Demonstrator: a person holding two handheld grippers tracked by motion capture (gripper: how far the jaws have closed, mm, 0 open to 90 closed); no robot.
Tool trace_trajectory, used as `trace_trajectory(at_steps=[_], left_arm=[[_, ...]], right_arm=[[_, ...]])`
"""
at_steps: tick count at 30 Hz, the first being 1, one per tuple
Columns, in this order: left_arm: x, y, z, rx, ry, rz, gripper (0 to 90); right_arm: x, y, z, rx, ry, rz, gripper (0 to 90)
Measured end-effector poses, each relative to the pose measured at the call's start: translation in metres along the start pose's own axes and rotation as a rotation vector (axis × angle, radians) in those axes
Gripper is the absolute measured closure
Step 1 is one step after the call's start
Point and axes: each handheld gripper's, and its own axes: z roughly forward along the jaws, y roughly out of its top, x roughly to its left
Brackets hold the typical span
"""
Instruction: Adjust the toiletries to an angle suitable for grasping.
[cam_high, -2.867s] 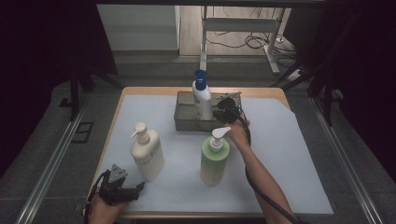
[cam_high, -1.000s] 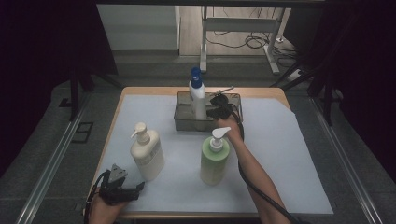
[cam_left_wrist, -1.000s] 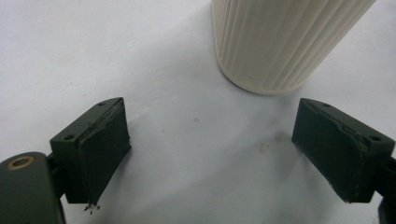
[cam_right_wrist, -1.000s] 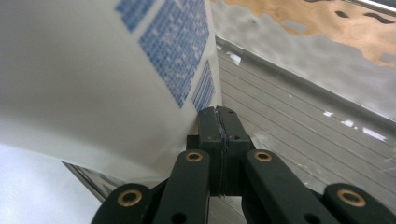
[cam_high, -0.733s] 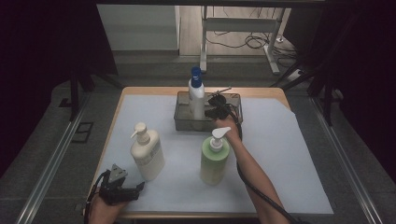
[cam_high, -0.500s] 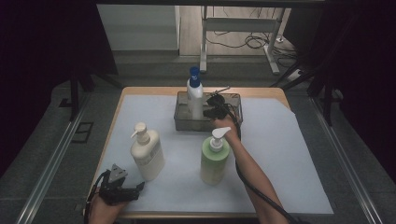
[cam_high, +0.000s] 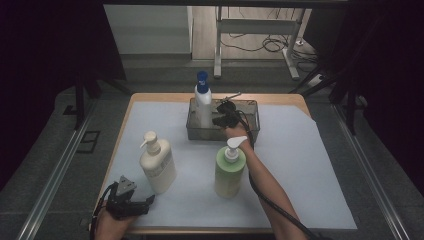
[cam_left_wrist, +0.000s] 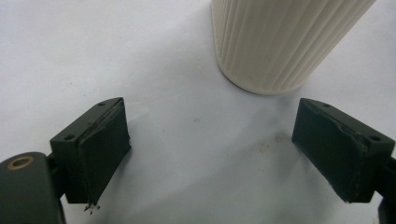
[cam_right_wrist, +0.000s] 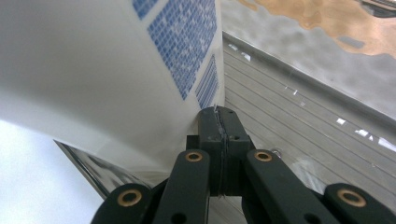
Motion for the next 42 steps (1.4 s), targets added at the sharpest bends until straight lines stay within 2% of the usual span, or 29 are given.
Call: trace_trajectory(at_steps=[7,8,10,13,16,21,28,42], left_arm=[[0.0,0.0,0.0,0.001,0.0,0.0,10.7],[0.0,0.0,0.0,0.001,0.0,0.0,10.8],[0.0,0.0,0.0,0.001,0.0,0.0,10.7],[0.0,0.0,0.0,0.001,0.0,0.001,10.7],[0.0,0.0,0.0,0.001,0.0,0.001,10.7],[0.0,0.0,0.0,0.001,0.0,0.0,10.7],[0.0,0.0,0.0,0.001,0.0,0.0,10.7],[0.0,0.0,0.0,0.001,0.0,0.002,10.7]], right_arm=[[0.005,0.002,0.003,-0.006,0.012,-0.011,89.4],[0.007,0.003,0.003,-0.007,0.013,0.002,89.4],[0.007,0.003,0.004,-0.007,0.016,-0.017,89.4],[0.01,0.004,0.005,-0.01,0.026,-0.009,89.4],[0.013,0.005,0.005,-0.008,0.037,-0.025,89.2],[0.017,0.007,0.003,-0.015,0.042,-0.018,89.5],[0.023,0.007,0.003,-0.011,0.095,-0.039,89.4],[0.026,0.006,0.003,-0.018,0.083,-0.036,88.1]])
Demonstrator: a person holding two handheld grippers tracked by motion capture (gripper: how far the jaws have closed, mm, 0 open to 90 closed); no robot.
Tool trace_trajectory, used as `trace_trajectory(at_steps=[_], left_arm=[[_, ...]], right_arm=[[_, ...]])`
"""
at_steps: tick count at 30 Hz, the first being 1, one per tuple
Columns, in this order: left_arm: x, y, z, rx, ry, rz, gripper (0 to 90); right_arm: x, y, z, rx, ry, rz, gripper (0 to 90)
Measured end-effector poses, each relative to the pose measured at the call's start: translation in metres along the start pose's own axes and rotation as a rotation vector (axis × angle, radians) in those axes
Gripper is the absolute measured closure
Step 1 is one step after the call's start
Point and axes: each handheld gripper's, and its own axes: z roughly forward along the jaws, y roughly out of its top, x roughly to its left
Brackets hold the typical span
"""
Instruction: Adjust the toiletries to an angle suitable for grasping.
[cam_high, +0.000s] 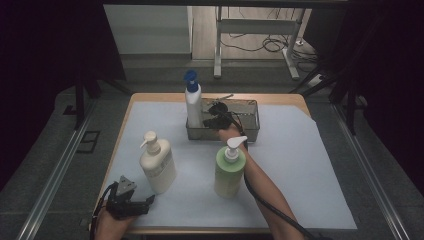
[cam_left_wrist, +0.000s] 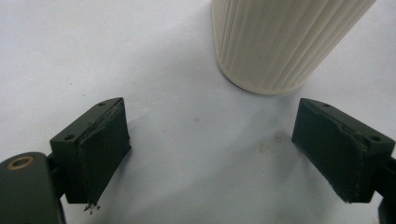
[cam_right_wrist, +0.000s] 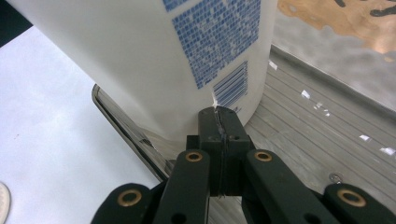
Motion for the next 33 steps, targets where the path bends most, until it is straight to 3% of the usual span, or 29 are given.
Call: trace_trajectory(at_steps=[7,16,29,33], left_arm=[[0.0,0.0,0.0,-0.001,0.0,-0.002,10.7],[0.0,0.0,0.0,-0.002,0.0,-0.003,10.7],[0.0,0.0,0.0,0.005,-0.005,-0.001,10.9],[0.001,0.001,-0.001,0.009,-0.009,0.0,10.9]], right_arm=[[0.0,-0.004,-0.003,0.006,-0.03,-0.034,81.6],[0.0,-0.006,-0.022,-0.025,-0.019,-0.052,72.1],[0.005,-0.013,-0.05,-0.049,-0.005,-0.103,44.5],[0.006,-0.018,-0.056,-0.051,-0.007,-0.12,39.7]])
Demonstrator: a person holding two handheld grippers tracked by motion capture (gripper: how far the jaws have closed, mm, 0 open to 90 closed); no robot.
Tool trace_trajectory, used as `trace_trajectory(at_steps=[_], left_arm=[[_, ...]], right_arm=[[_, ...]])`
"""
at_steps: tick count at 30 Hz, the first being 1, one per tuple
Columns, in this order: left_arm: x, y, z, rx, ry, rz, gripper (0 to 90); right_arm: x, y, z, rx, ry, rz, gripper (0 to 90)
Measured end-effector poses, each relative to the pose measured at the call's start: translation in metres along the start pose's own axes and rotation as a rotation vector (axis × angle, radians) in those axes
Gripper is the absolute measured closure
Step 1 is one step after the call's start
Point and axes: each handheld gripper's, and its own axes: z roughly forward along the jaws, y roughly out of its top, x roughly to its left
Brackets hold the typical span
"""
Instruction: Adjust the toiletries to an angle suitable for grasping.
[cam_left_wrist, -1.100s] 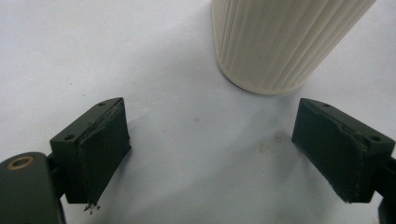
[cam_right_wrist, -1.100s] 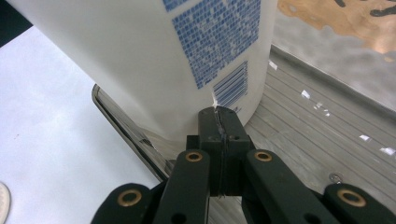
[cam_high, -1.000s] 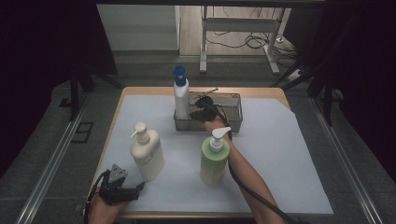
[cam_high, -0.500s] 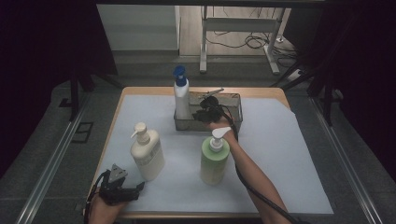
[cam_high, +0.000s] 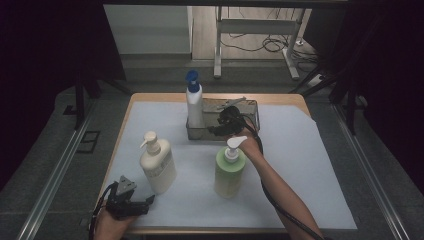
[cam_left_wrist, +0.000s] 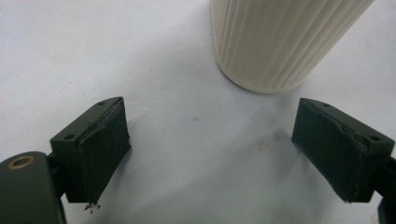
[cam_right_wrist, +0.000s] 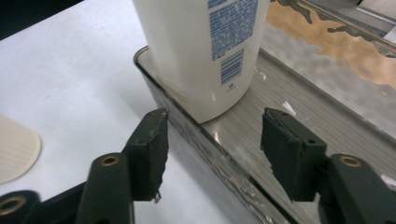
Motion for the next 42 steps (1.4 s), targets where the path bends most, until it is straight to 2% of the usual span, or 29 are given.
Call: trace_trajectory(at_steps=[6,22,37,42], left_arm=[[0.0,0.0,0.0,0.001,0.001,0.0,10.9],[-0.001,-0.001,0.0,-0.004,0.006,-0.001,10.8],[-0.001,0.0,0.0,-0.004,0.008,-0.002,10.8],[-0.001,-0.001,0.0,-0.006,0.008,-0.003,10.8]], right_arm=[[0.001,-0.007,-0.009,0.0,0.005,-0.013,33.9],[-0.005,-0.033,-0.04,-0.013,0.017,-0.01,28.5],[-0.01,-0.064,-0.069,0.002,-0.007,-0.022,20.5],[-0.011,-0.073,-0.081,-0.01,-0.01,-0.027,17.3]])
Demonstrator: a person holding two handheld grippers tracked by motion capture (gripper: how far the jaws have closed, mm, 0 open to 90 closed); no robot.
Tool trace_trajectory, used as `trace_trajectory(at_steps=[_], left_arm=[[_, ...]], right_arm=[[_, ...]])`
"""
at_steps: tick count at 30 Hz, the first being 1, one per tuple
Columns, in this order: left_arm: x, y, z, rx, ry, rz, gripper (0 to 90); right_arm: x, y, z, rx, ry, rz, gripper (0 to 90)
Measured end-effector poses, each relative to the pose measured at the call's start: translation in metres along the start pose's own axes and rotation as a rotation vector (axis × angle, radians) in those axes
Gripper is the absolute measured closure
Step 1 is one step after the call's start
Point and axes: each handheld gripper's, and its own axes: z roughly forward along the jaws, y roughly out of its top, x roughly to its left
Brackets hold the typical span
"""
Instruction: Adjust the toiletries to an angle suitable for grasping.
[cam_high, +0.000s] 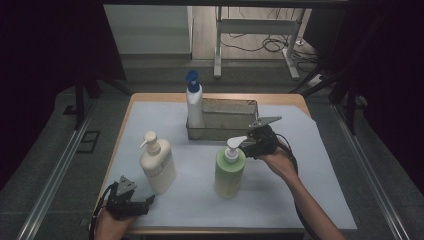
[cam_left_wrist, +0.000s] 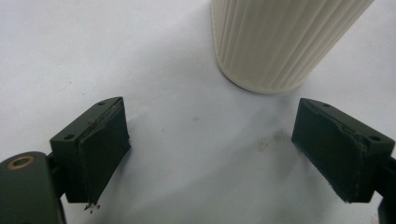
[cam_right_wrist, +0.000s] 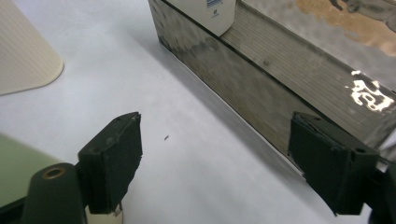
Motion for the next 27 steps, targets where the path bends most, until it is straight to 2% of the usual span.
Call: trace_trajectory(at_steps=[8,14,22,27], left_arm=[[0.0,0.0,0.0,0.0,0.001,0.001,10.8],[0.0,0.0,0.0,0.0,0.001,0.001,10.8],[0.0,0.0,0.0,-0.002,0.002,0.0,10.8],[0.0,0.0,0.0,-0.002,0.002,0.0,10.8]], right_arm=[[-0.001,-0.017,-0.013,0.009,-0.014,-0.025,13.8],[-0.002,-0.031,-0.02,0.007,0.003,-0.021,12.2],[0.011,-0.046,-0.028,0.021,0.027,-0.056,7.7],[0.02,-0.055,-0.036,0.015,0.051,-0.052,5.8]])
